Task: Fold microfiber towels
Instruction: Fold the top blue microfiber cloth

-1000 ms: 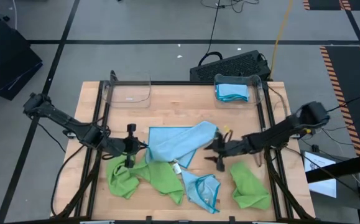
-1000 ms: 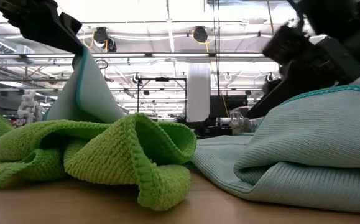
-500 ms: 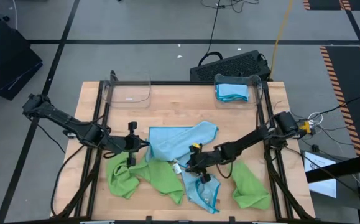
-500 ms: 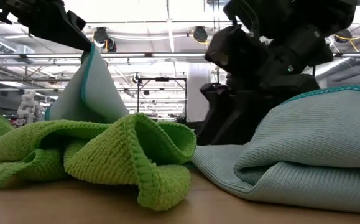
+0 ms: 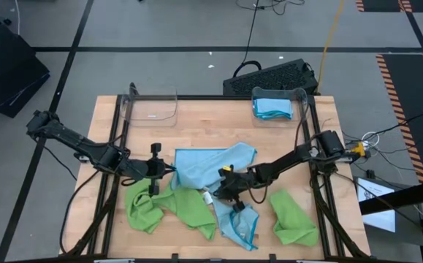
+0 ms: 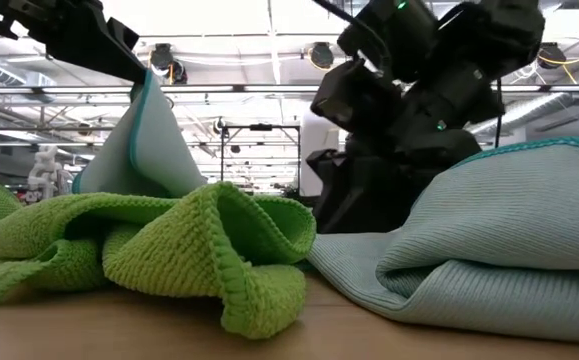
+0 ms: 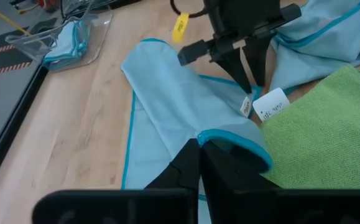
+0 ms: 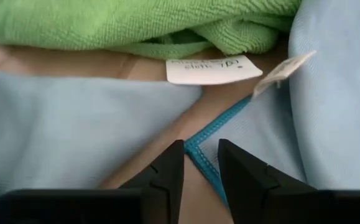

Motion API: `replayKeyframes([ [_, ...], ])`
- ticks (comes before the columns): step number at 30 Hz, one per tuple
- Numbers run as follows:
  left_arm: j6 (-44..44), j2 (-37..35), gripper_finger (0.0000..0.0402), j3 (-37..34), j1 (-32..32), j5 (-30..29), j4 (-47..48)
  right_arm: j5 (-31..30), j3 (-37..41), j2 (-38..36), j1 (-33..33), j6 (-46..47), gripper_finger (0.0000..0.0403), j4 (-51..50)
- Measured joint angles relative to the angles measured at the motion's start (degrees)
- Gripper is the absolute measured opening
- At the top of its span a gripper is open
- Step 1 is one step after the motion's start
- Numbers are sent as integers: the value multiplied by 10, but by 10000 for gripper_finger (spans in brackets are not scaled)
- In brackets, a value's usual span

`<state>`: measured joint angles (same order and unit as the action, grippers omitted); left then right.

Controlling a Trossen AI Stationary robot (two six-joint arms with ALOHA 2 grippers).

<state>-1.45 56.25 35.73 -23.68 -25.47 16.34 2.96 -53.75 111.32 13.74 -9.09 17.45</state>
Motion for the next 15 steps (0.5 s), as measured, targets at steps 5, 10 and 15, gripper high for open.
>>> replayKeyframes([
  [5, 3, 0, 5, 0, 0, 0, 0, 12, -1, 24, -7, 7, 78, 18],
  [10, 3, 0, 12, 0, 0, 0, 0, -2, -1, 27, -5, 9, 10, 10],
  [15, 2, 0, 5, 0, 0, 0, 0, -2, 5, 16, -2, 26, 4, -10],
])
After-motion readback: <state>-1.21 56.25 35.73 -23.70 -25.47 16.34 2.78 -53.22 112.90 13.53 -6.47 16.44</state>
